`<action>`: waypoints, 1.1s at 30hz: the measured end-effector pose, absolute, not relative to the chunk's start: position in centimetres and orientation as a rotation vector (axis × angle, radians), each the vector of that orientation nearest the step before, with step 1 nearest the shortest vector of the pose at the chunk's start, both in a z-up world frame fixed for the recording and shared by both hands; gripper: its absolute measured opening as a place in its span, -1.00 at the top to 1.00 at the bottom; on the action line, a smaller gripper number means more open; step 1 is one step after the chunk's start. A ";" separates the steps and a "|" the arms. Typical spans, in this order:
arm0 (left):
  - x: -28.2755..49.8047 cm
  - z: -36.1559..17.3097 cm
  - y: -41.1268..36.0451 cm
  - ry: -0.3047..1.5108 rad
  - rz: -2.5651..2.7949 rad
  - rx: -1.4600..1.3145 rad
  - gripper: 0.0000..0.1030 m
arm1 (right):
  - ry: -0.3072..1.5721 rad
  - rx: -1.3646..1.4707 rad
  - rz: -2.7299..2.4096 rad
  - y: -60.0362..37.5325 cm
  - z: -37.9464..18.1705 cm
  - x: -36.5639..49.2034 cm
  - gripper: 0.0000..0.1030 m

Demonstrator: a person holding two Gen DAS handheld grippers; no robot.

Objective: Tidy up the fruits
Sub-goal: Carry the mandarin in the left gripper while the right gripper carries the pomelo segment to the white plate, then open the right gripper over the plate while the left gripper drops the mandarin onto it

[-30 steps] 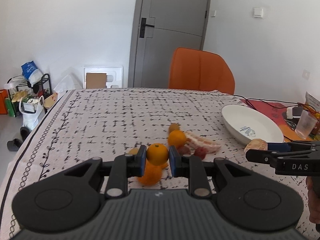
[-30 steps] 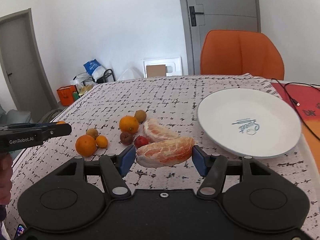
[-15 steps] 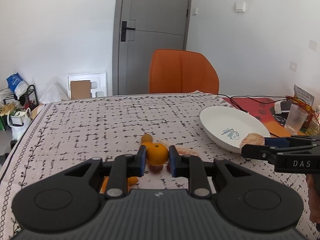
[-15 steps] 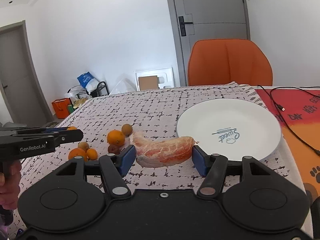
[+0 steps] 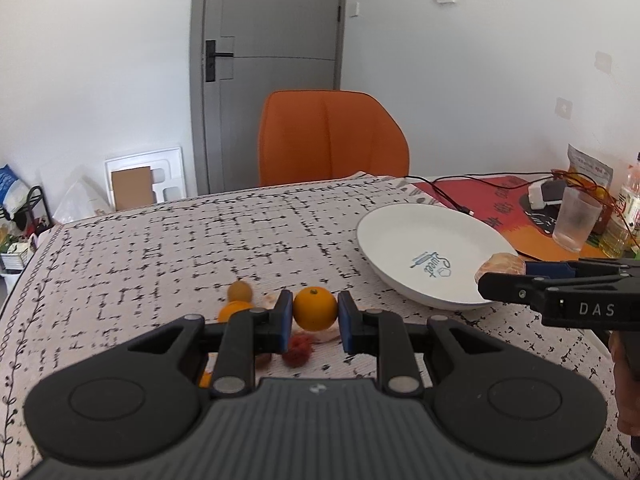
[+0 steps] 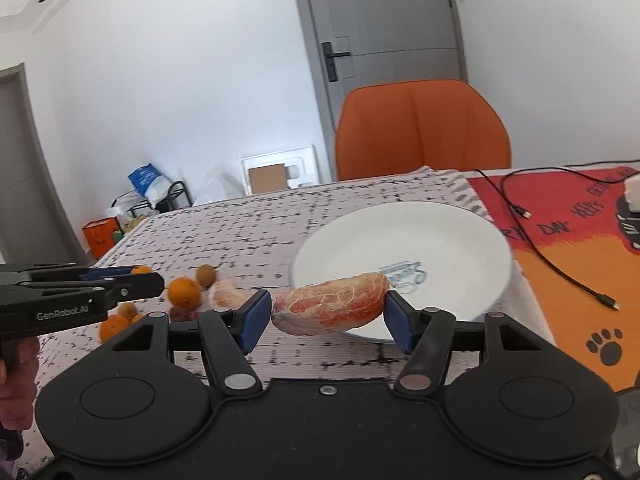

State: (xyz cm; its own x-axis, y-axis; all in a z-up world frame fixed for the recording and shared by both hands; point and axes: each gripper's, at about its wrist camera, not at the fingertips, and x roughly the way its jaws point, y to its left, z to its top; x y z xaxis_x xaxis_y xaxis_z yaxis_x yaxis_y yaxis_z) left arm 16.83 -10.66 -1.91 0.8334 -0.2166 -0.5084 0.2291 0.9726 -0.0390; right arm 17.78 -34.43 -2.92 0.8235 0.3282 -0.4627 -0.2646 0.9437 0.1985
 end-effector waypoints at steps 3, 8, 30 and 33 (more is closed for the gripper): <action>17.4 -2.0 -11.5 0.539 -0.253 0.038 0.57 | 0.519 0.143 0.285 -35.4 -3.5 18.2 -0.15; 18.3 -2.2 -13.1 0.546 -0.284 0.061 0.57 | 0.528 0.145 0.241 -36.5 -4.3 19.0 -0.16; 22.0 -2.6 -19.3 0.562 -0.390 0.127 0.57 | 0.479 0.182 0.189 -39.5 -4.3 17.7 -0.33; 22.2 -2.6 -20.1 0.561 -0.402 0.131 0.55 | 0.478 0.196 0.198 -39.7 -4.3 17.4 -0.36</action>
